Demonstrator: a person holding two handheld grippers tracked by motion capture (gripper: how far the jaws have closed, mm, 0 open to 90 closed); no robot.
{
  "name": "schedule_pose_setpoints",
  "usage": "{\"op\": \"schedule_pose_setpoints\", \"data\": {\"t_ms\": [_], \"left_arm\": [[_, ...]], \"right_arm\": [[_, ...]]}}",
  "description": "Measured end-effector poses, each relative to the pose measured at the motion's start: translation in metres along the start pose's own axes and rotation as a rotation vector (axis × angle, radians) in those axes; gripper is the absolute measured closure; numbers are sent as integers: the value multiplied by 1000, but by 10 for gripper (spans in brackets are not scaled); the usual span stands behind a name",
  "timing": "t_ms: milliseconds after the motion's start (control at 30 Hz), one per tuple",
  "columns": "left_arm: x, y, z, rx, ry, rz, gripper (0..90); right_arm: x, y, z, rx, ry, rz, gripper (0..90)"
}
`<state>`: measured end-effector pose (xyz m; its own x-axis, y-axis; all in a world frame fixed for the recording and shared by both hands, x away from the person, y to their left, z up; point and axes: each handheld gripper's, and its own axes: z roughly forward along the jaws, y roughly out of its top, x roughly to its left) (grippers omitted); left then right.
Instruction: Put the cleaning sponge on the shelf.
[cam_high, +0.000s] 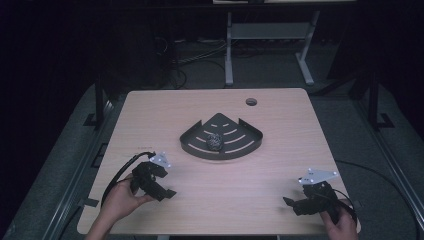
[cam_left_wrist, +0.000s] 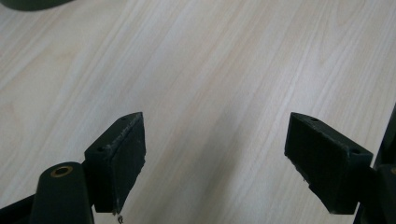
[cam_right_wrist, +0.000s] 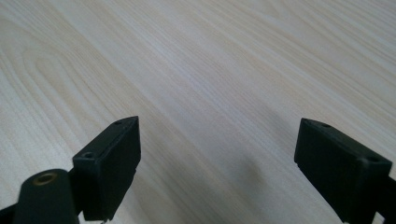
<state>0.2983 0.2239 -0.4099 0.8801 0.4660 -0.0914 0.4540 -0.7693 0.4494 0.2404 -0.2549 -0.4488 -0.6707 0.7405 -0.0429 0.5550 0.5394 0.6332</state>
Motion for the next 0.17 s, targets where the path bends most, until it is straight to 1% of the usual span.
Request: {"op": "schedule_pose_setpoints", "data": {"t_ms": [33,100,167], "left_arm": [[-1,-2,-1,1,-1,-3,198],[-2,-7,-2,-4,5,4,206],[-2,-12,-3,-9,14,-2,206]], "right_arm": [[0,0,0,-1,2,0,141],[1,0,0,-2,-1,0,141],[2,0,-1,-6,3,-7,141]]}}
